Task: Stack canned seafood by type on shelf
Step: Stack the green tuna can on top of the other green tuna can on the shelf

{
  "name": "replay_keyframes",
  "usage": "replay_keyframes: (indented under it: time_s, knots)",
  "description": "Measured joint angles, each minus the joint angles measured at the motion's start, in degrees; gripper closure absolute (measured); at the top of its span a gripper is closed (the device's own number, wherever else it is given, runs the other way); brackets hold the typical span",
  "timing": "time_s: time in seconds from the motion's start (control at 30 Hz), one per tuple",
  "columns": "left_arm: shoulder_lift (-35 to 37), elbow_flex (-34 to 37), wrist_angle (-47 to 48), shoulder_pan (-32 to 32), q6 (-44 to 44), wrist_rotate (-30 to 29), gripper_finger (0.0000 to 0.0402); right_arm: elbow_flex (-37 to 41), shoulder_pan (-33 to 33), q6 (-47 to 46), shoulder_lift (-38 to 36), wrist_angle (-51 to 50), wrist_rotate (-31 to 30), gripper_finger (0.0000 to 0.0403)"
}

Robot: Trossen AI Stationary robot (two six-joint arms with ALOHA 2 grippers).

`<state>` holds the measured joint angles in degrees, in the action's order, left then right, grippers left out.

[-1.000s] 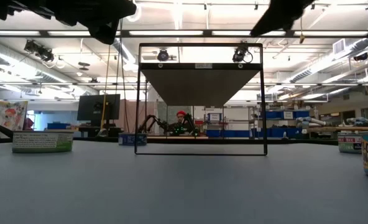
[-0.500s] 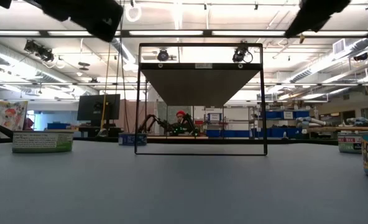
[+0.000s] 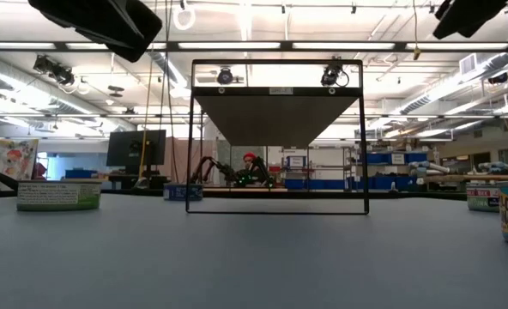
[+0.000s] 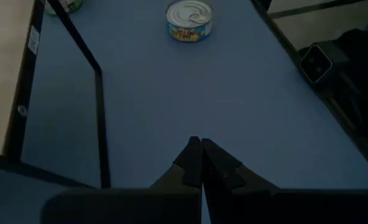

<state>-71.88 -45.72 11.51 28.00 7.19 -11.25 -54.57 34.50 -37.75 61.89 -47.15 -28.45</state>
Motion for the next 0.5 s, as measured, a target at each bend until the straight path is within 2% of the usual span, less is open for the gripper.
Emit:
replay_keyframes:
  time_s: [0.23, 0.5]
  knots:
    - [0.0, -2.2, 7.3, 1.6, 4.4, 0.1, 0.0396, 0.0, 2.6, -3.2, 0.0, -0.4, 0.0, 0.0399]
    - [0.0, -2.9, 13.3, 3.0, 9.0, 0.0, 0.0396, 0.0, 2.6, -3.8, 2.9, -0.5, -0.6, 0.0393]
